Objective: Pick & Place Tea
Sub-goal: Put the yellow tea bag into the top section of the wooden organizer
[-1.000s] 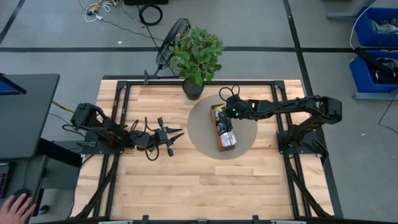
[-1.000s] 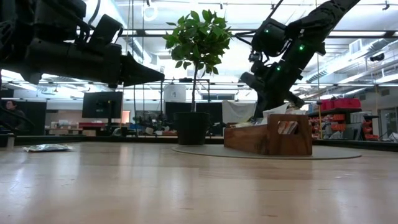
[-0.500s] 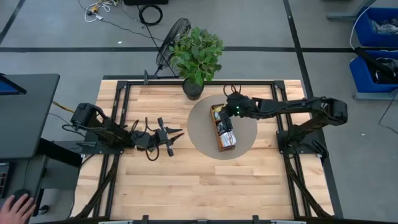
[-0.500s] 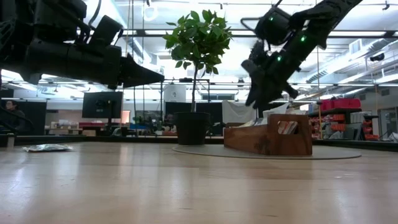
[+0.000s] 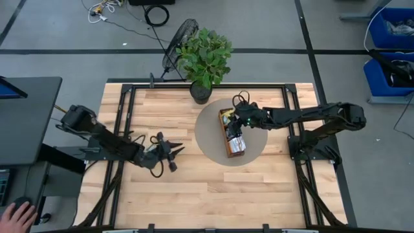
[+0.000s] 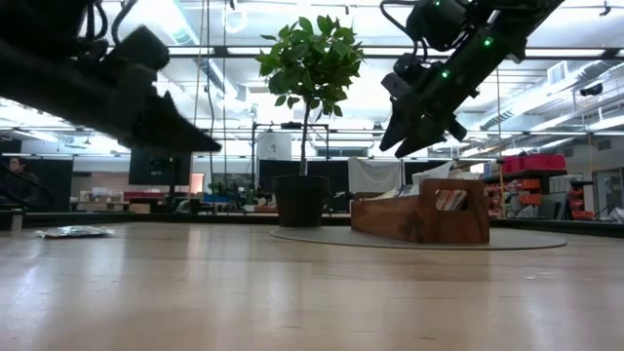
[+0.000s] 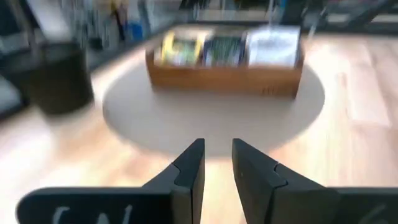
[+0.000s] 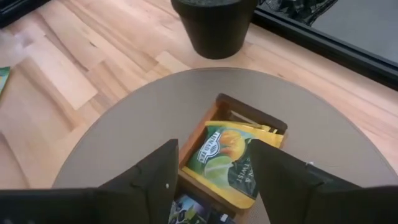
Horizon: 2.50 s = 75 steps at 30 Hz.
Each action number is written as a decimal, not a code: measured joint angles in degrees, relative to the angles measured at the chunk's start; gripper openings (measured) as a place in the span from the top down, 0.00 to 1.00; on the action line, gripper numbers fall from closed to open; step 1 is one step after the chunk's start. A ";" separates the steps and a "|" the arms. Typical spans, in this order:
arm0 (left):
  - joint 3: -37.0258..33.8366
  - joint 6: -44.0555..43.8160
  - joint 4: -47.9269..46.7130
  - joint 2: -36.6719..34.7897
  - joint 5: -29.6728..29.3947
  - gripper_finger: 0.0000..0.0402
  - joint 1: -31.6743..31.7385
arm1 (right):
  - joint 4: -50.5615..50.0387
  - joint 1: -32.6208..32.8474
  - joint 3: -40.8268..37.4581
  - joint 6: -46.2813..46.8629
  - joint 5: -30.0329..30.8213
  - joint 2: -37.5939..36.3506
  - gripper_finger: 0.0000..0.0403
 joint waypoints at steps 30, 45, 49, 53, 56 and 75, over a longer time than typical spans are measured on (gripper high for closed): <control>22.23 -41.98 -87.81 -2.88 24.08 0.50 -0.53 | -0.35 1.49 0.00 -2.47 0.05 0.04 0.48; 22.46 -36.31 -86.72 4.99 27.89 0.52 3.22 | -0.02 3.20 0.00 -2.20 0.05 0.04 0.48; 22.44 -36.11 -86.00 5.08 29.55 0.64 3.86 | -0.24 3.25 0.00 -2.06 0.04 0.04 0.48; 22.42 -35.98 -84.92 5.16 30.38 0.81 3.97 | -0.56 3.25 0.00 -2.08 0.03 0.04 0.48; 22.32 -34.59 -83.44 5.19 30.81 0.96 3.95 | -0.94 3.49 0.00 -1.94 -0.15 0.04 0.48; 28.23 -27.09 -80.28 5.03 22.25 1.00 -0.62 | 8.04 5.98 0.00 -14.29 -5.12 0.07 0.48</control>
